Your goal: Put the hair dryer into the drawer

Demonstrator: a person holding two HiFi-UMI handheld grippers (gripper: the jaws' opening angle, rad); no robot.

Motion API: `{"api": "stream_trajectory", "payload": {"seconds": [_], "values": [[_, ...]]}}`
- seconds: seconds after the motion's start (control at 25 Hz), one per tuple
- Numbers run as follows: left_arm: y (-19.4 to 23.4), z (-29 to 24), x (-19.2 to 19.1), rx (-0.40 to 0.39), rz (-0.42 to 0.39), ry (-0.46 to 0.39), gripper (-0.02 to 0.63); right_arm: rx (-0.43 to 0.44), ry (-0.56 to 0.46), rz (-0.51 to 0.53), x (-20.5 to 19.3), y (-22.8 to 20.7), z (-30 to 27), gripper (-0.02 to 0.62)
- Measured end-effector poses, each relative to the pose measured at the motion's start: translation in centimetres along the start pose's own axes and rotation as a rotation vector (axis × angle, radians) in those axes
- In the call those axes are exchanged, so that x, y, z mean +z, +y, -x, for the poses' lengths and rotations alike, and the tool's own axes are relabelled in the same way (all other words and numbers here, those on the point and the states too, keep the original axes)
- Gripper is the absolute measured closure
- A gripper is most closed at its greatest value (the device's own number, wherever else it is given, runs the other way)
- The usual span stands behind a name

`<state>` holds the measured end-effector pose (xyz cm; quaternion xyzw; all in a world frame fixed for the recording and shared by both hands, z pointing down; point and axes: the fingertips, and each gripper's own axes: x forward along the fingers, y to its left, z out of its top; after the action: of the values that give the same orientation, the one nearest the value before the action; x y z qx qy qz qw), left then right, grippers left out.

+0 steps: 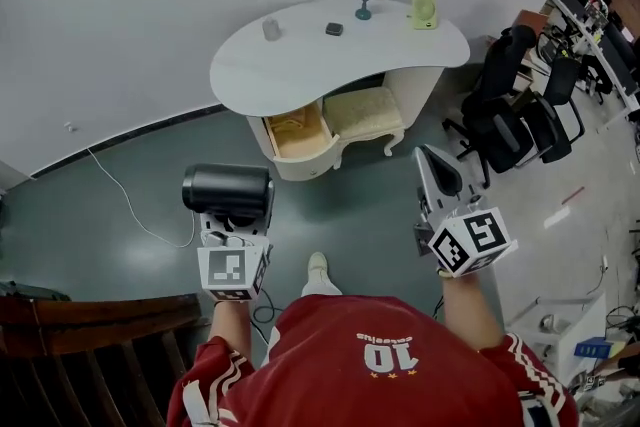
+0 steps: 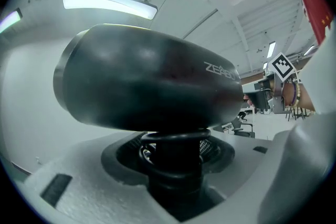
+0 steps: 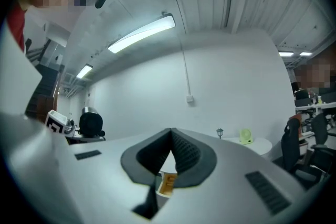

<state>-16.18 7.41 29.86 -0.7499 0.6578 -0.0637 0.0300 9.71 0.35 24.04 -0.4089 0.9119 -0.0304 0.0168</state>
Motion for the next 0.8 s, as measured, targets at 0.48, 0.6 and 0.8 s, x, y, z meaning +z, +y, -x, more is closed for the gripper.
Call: {"api": "stream_trajectory", "payload": {"seconds": [0.48,0.6,0.8], "values": [[8.2,-9.8,-6.1,-0.106,-0.002,0.118,0.35,0.024,0.062,0.021,-1.0,2.4,-13.2,0.589],[8.5,-11.8,-8.6,-0.157,-0.024,0.151,0.35,0.023,0.077,0.026,-2.1,2.2,-14.8,0.589],[8.4,-14.6,-12.4,-0.236,-0.038,0.206,0.35,0.021,0.105,0.005,-4.0,1.3,-16.7,0.589]]}}
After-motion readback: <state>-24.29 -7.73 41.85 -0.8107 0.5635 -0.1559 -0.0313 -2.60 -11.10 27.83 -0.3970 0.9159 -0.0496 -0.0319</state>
